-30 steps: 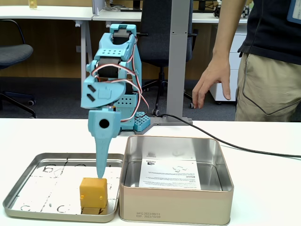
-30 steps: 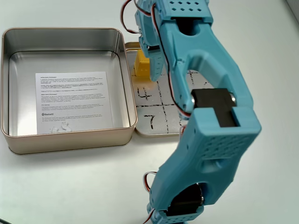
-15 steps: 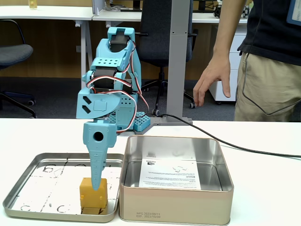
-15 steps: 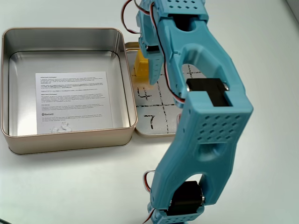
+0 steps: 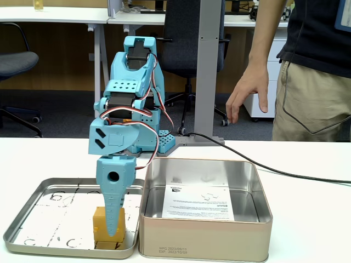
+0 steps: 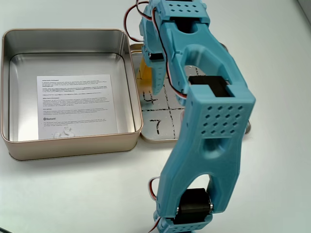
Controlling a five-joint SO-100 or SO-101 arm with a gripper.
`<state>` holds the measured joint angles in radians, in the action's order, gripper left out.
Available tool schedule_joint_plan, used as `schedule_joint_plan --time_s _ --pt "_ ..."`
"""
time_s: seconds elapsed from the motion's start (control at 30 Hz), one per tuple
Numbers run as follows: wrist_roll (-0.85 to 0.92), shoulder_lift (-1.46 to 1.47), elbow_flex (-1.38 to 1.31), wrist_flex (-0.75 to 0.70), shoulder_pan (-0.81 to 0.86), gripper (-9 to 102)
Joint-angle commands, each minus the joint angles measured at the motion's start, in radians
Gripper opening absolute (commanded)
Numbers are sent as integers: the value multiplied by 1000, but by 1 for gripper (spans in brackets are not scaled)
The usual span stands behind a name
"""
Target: Grasp a lego block and put it in the bin.
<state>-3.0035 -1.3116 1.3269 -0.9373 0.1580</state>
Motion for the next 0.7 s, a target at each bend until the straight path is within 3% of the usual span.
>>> schedule_joint_plan --time_s 0.0,0.67 --pt "0 5 -63 -23 21 46" --pt "17 158 -233 -124 58 42"
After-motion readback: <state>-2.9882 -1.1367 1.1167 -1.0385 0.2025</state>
